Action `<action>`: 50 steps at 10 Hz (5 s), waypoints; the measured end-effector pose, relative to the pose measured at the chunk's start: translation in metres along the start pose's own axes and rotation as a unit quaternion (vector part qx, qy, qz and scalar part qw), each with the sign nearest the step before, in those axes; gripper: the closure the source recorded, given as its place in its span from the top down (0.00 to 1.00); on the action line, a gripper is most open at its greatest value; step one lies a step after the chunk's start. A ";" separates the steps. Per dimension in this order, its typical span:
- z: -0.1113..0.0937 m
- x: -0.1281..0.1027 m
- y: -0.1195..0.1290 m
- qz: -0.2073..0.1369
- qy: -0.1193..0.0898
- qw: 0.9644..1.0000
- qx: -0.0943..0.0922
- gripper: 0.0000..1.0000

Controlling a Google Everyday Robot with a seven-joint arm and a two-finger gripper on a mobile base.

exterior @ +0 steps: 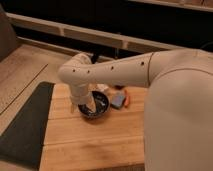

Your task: Place the white sponge in the ceramic bowl

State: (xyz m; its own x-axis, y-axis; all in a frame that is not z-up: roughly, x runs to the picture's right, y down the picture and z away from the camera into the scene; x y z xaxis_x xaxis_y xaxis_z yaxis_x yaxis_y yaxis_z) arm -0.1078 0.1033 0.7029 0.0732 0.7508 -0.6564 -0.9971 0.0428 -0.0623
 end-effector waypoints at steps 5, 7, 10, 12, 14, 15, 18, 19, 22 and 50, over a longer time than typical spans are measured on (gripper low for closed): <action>0.000 0.000 0.000 0.000 0.000 1.000 0.000 0.65; 0.000 0.000 0.000 0.000 0.000 1.000 0.000 0.65; 0.000 0.000 0.000 0.000 0.000 1.000 0.000 0.65; 0.000 0.000 0.000 0.000 0.000 1.000 0.000 0.65; 0.000 0.000 0.000 0.000 0.000 1.000 0.000 0.65; 0.000 0.000 0.000 0.000 0.000 1.000 0.000 0.65; 0.000 0.000 0.000 0.000 0.000 1.000 0.000 0.65; -0.001 -0.001 -0.002 0.001 -0.002 1.000 0.001 0.65; -0.038 -0.045 -0.058 0.036 -0.089 0.995 -0.001 0.65; 0.047 -0.132 -0.232 0.105 -0.101 0.989 0.009 0.65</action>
State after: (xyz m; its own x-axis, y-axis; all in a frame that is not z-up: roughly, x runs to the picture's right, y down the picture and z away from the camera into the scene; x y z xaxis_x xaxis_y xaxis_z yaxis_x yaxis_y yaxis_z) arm 0.1125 0.0251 0.8393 -0.1396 0.8610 -0.4891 -0.9902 -0.1185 0.0741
